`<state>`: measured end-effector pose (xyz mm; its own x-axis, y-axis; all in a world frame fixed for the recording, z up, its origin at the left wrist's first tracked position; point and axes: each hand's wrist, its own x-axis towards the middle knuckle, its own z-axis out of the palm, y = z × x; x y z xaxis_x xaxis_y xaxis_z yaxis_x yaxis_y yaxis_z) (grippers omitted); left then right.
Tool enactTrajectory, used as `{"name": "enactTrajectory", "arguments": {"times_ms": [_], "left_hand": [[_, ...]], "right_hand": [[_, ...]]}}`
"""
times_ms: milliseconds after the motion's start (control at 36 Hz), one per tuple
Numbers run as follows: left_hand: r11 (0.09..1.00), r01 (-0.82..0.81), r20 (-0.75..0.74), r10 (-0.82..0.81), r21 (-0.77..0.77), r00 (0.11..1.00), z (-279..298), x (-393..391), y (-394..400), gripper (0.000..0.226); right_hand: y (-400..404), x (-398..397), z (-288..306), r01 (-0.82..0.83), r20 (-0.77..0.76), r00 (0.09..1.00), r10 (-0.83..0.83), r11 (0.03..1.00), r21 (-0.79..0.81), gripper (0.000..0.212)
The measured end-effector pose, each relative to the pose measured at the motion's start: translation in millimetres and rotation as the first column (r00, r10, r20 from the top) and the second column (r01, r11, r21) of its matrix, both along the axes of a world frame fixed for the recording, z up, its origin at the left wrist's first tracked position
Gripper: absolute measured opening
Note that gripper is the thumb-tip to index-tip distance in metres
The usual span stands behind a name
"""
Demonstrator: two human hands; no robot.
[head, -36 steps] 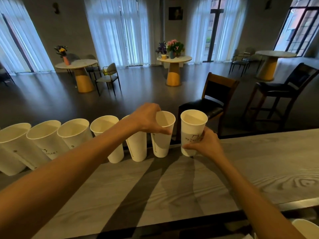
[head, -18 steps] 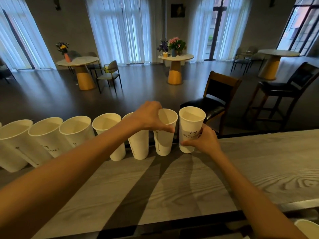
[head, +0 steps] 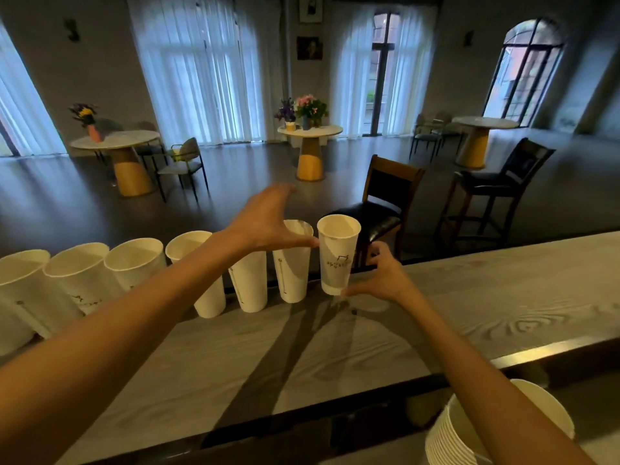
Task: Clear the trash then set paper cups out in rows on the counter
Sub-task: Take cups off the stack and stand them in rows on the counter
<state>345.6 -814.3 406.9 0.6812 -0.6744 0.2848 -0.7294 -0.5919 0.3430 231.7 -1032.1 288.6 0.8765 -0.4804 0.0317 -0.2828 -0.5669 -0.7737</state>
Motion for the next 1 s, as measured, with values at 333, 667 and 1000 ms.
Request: {"name": "enactTrajectory", "arguments": {"times_ms": [333, 667, 1000], "left_hand": [[0.773, 0.549, 0.065, -0.560, -0.317, 0.826, -22, -161, -72, 0.026], [0.724, 0.588, -0.267, -0.524, 0.359, 0.809, -166, -262, -141, 0.119], [0.877, 0.457, -0.331, -0.392, 0.146, 0.858, -186, -252, -96, 0.107]], "right_hand": [[-9, -160, 46, 0.195, 0.291, 0.935, -0.205, 0.979, 0.064, 0.061], [12, -317, -58, 0.472, 0.119, 0.856, -0.503, 0.854, 0.219, 0.040], [53, -342, -111, 0.421, -0.052, 0.904, -0.425, 0.861, 0.284, 0.069]]}}
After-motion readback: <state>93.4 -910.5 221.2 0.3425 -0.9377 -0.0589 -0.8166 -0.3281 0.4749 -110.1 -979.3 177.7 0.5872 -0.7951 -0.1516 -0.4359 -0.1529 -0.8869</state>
